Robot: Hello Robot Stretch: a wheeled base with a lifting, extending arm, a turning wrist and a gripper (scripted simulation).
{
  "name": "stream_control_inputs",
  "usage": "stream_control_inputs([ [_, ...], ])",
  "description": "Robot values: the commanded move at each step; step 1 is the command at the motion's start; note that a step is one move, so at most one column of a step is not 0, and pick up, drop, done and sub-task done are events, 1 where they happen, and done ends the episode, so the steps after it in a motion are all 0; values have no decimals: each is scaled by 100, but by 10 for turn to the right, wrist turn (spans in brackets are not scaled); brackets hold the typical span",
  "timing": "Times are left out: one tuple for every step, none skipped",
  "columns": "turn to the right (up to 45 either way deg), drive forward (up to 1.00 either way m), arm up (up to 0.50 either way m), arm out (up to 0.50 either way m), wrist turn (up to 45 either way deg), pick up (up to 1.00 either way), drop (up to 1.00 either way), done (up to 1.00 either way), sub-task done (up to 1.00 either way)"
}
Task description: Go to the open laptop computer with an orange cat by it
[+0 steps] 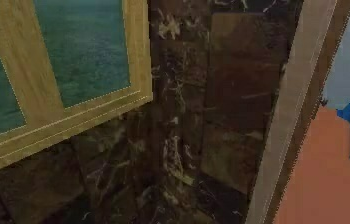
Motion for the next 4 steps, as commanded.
stream_control_inputs([
  [450,0,0,0,0,0,0,0,0],
  [330,0,0,0,0,0,0,0,0],
  [0,55,0,0,0,0,0,0,0],
  [-60,0,0,0,0,0,0,0,0],
])
